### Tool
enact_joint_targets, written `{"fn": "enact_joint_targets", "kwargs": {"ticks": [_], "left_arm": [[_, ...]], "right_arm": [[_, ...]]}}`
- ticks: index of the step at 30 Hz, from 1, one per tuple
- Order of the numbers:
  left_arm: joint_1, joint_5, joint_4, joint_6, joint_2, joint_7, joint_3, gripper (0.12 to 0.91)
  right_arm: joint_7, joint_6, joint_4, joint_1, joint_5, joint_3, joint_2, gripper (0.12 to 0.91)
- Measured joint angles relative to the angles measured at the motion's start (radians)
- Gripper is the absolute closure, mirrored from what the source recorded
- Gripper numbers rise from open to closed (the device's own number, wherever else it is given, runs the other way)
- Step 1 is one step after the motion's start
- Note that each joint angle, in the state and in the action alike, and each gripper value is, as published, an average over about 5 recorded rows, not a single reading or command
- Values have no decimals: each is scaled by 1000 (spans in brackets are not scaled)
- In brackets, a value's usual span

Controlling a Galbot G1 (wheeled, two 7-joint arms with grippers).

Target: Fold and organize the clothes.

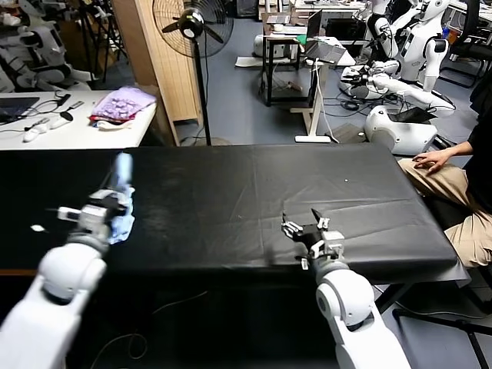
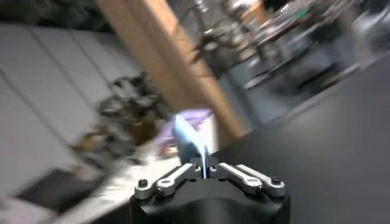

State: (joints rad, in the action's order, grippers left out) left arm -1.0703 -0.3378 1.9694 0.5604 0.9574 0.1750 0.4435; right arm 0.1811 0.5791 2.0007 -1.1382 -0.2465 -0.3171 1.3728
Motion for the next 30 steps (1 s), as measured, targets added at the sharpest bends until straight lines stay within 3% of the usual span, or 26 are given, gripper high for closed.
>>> {"fn": "enact_joint_targets", "kwargs": {"ticks": [7,10,13,17,21,24,30], "left_arm": [[47,13,-53,-33,166,-4,-138,884],[42,23,-68,-60,218,-21,-176,857],[33,18,-69,-106,246,-65,-204,736],[19,-19,-46,-192,257,-142,-227,503],[13,-49,0,-248,251,-154,-223,306],[3,-60,34,-267,235,-142,-208,243],[-34,-58,80,-288,208,-133,-166,232]], "right_arm": [[-18,0,14,-17,-3,-6,-13,227],[-29,2,13,-13,-17,0,-23,227],[-35,11,6,-1,-52,12,-35,227],[-37,22,-18,33,-133,39,-40,227],[-24,26,-69,92,-232,78,-21,227],[5,25,-141,154,-308,114,9,227],[46,16,-326,273,-412,180,93,227]]}}
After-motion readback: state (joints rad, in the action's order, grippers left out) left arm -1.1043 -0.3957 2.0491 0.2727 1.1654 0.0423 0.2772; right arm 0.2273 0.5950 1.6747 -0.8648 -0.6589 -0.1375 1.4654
